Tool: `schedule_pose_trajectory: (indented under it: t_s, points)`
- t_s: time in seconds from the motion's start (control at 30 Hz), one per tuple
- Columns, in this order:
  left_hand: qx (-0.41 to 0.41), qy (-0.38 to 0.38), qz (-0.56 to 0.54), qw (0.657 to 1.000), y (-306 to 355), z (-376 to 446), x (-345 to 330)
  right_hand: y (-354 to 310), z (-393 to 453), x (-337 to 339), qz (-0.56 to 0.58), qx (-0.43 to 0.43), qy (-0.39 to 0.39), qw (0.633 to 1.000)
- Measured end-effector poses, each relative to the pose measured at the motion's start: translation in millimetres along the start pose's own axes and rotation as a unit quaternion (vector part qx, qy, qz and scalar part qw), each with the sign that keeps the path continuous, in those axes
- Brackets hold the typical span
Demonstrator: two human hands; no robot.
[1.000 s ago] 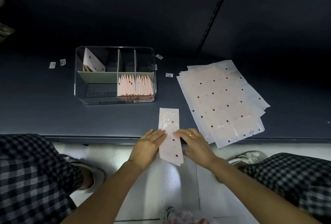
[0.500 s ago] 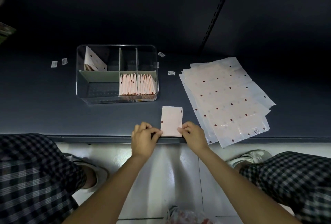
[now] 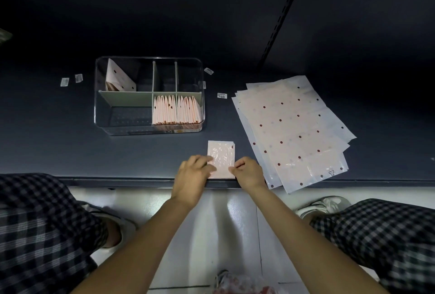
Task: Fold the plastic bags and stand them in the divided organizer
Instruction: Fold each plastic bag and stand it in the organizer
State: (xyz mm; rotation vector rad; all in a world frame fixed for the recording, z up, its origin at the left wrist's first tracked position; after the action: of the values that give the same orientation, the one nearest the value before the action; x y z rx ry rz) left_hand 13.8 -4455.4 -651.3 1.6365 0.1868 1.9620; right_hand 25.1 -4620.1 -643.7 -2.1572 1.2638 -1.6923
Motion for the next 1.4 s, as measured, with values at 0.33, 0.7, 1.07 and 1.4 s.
schedule_pose_trajectory:
  t_s: [0.33,0.7,1.07,1.4]
  points:
    - [-0.112,-0.046,0.016,0.993,0,-4,10,7,-2,-3,0.069,-0.095,-0.016,0.993]
    - [-0.223,0.038,0.060,0.972,19,36,54,-30,-18,55,0.042,0.068,0.072,0.994]
    - [-0.107,-0.083,0.019,0.991,15,107,168,-153,-44,102,-0.104,0.393,0.020,0.913]
    - [-0.011,-0.119,-0.142,0.983,-46,131,254,-252,-40,92,0.033,0.383,-0.118,0.916]
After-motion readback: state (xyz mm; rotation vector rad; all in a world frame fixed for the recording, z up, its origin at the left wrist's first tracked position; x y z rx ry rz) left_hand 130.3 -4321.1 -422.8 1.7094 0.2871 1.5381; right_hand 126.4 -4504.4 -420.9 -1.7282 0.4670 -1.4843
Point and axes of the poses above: each hand's wrist, its own z-axis towards the middle knuckle, its own x-axis out of the back of the hand, y = z × x, the point moved 2 cm from there along z, towards the middle knuckle, and after that the axes turned 9 degrees about y, right-handed, at the moved point
